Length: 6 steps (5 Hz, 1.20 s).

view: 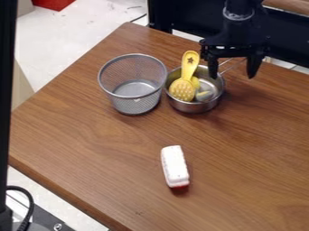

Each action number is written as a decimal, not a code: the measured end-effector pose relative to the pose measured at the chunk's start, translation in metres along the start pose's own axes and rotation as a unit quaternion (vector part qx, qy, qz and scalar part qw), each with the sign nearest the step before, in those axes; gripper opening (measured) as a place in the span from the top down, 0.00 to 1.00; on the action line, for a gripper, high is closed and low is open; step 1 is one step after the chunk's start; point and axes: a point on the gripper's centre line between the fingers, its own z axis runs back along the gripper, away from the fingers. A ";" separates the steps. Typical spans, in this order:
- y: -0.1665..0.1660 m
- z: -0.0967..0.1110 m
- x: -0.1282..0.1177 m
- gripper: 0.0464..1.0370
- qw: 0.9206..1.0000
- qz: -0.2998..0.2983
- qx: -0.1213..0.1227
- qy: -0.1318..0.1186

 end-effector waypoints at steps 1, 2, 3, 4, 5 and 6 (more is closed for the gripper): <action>0.003 0.000 -0.004 0.04 1.000 0.001 0.010 0.012; 0.006 -0.006 -0.007 0.04 1.000 0.002 0.016 0.007; 0.006 -0.011 -0.012 0.04 1.000 0.001 0.011 0.014; 0.002 -0.011 -0.013 0.04 1.000 0.003 0.008 0.009; 0.000 -0.014 -0.014 0.04 1.000 0.009 0.009 0.007; -0.002 -0.022 -0.014 0.04 1.000 0.006 0.017 -0.002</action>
